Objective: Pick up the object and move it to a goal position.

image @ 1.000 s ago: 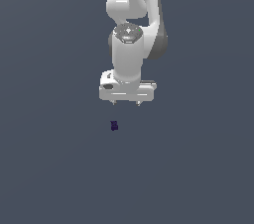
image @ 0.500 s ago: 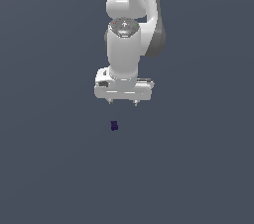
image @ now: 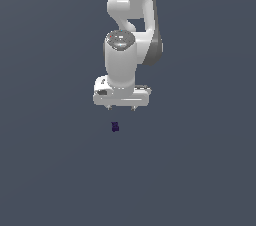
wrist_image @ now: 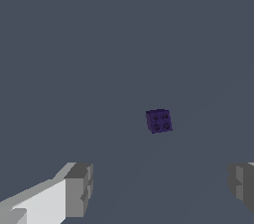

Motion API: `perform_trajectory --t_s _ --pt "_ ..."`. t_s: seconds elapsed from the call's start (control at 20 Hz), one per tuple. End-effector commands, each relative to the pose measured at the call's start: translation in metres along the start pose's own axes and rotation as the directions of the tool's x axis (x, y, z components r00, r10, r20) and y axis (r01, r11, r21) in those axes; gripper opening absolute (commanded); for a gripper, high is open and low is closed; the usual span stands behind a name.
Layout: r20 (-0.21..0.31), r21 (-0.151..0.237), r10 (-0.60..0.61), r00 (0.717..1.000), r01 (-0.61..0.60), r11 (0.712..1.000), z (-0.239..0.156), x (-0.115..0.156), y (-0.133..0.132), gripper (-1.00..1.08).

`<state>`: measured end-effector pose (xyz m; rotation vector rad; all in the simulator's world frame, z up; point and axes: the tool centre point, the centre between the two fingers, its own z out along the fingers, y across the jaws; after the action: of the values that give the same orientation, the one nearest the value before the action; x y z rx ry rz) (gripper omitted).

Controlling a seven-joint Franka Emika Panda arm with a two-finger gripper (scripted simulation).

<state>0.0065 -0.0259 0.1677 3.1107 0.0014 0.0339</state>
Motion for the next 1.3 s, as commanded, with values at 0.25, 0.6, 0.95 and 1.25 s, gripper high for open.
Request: perform_trajectory --t_s 0.25,0.6,0.95,1.25 --pt "0.012 0.016 -0.080 0.997 0.080 0.997 0.053 0.007 0.019 1.00" --pt "0.017 0.030 -0.131 0.991 0.131 0.991 0.089 0.008 0.031 1.00" --pt "0.019 0.033 -0.138 0.990 0.138 0.990 0.096 0.008 0.034 1.00" --pt "0.018 0.033 -0.139 0.990 0.139 0.990 0.113 0.007 0.033 1.00"
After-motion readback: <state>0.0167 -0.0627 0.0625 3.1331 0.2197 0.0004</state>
